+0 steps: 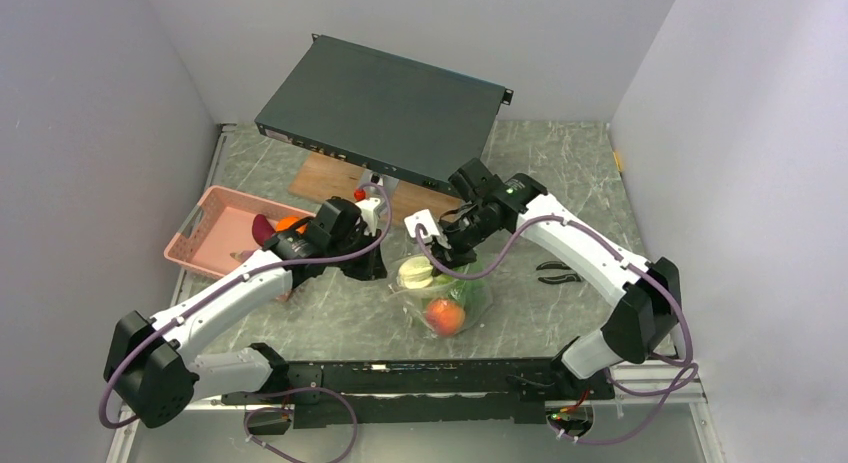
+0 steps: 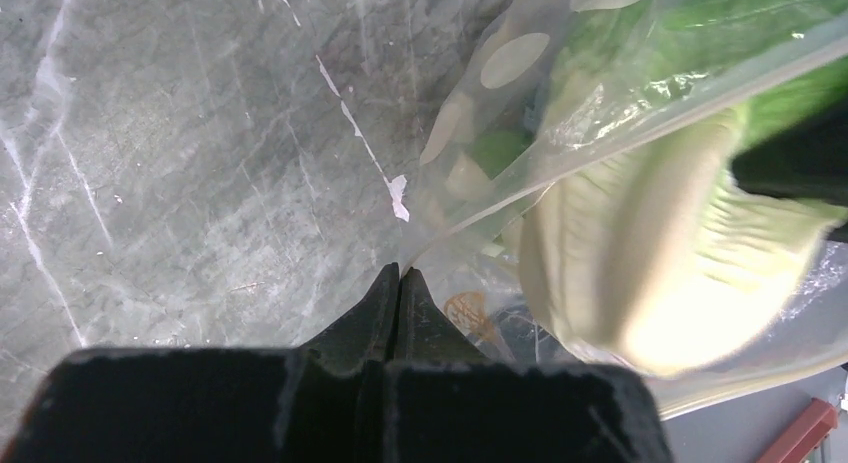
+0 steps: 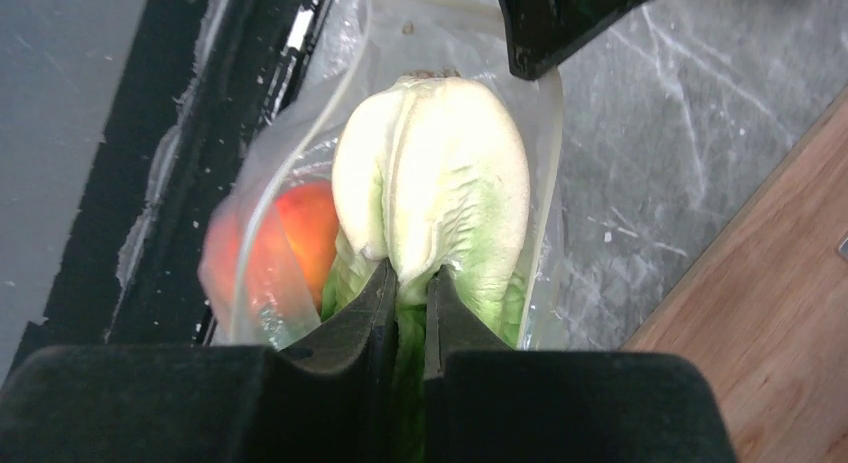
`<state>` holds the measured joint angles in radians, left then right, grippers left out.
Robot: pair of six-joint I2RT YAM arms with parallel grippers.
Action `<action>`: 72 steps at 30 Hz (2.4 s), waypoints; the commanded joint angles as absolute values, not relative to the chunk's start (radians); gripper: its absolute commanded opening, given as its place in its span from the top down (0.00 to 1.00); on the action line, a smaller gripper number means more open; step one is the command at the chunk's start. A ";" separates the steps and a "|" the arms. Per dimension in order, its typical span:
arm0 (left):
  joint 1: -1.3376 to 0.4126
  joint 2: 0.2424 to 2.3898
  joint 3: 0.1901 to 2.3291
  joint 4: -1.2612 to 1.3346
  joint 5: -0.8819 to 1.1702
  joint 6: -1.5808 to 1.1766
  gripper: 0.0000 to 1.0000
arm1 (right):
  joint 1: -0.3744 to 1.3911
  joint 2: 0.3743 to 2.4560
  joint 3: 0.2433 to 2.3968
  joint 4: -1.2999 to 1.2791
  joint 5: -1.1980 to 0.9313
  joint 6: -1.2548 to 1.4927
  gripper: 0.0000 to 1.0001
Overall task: Open the zip-top bag and remove the fake food
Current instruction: Pick up the fake vegetable from the zipper food storage bag.
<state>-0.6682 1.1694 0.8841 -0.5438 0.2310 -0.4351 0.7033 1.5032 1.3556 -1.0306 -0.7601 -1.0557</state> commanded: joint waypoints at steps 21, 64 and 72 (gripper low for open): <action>-0.665 1.123 0.899 -0.260 0.357 -0.581 1.00 | 0.602 1.556 1.594 -1.021 -1.213 -0.877 0.97; -0.532 0.718 0.907 -0.342 0.540 -0.462 0.00 | 0.593 1.542 1.460 -0.986 -1.224 -0.860 0.97; -0.535 0.809 0.843 -0.218 0.750 -0.516 0.00 | 0.594 1.541 1.464 -0.985 -1.231 -0.860 0.98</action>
<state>-0.5354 0.7509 0.8654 -0.2943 0.6189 -0.5064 0.5900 1.5501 1.4460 -0.9939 -1.1839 -0.8375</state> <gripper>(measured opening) 0.996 0.107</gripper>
